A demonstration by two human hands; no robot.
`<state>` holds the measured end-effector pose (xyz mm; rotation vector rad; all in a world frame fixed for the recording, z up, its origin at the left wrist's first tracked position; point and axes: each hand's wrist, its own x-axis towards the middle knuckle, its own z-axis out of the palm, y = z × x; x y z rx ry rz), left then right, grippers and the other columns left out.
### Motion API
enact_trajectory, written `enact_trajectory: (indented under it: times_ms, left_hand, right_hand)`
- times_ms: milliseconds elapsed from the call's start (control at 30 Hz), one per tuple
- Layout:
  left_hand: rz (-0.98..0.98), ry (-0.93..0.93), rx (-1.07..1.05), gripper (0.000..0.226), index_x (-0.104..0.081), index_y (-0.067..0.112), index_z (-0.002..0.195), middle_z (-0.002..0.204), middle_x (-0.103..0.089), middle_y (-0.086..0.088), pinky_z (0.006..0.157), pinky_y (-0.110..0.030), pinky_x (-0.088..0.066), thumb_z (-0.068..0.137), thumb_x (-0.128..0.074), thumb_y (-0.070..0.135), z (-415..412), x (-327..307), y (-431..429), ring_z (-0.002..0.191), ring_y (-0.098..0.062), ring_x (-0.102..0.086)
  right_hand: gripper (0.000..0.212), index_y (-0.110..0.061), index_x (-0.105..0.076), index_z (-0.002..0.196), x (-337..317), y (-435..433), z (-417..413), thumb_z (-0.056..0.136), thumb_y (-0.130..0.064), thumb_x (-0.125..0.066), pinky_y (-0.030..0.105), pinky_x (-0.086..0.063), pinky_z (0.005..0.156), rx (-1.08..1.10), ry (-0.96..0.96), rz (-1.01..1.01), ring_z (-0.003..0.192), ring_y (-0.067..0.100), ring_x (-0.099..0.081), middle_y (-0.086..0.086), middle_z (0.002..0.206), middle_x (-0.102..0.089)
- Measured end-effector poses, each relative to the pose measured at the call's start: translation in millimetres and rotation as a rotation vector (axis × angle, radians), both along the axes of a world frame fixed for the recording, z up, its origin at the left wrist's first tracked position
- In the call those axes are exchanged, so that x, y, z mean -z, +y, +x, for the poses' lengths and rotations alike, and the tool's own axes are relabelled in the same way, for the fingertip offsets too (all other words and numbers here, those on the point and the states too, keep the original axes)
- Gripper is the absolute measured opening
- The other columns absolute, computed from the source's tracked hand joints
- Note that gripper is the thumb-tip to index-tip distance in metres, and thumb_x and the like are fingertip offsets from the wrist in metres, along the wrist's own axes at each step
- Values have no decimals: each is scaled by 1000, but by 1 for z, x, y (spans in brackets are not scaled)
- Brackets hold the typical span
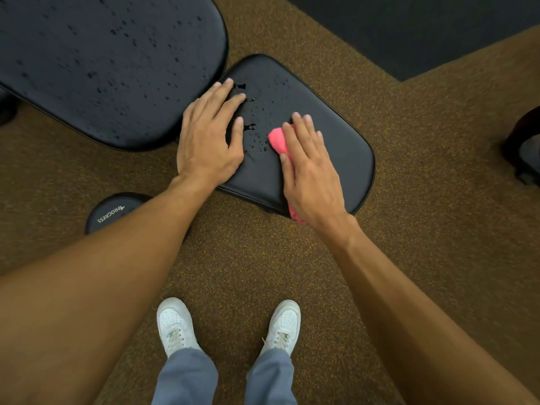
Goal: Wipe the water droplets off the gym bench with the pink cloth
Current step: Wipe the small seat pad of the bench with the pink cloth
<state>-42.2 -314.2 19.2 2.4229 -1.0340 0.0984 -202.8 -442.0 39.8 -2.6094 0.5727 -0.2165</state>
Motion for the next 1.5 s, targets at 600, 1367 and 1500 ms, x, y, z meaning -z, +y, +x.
enact_trajectory:
  times_ms: [600, 1367, 1500]
  left_hand:
    - [8, 32, -8, 44, -57, 20, 151, 167, -43, 3, 126, -37, -25, 109, -45, 26, -1, -2, 1, 157, -15, -34]
    - [-10, 121, 22, 44, -59, 21, 150, 167, -43, 3, 127, -37, -25, 108, -45, 28, 3, -3, 5, 157, -15, -34]
    - [-14, 232, 1, 42, -64, 18, 143, 163, -49, 0, 128, -46, -26, 103, -50, 25, -1, -16, 4, 154, -19, -39]
  right_hand:
    - [53, -3, -33, 165, 1, 12, 11, 117, -23, -38, 48, -14, 135, -116, 9, 4, 166, 30, -13, 16, 176, -23]
    - [56, -10, -31, 168, -10, 8, -20, 117, -34, -32, 42, -7, 136, -75, 97, 134, 166, 19, -10, 6, 178, -22]
    - [52, -9, -47, 159, -23, -16, -17, 109, -22, -46, 45, -33, 123, -49, 108, 89, 153, 25, -41, 6, 164, -48]
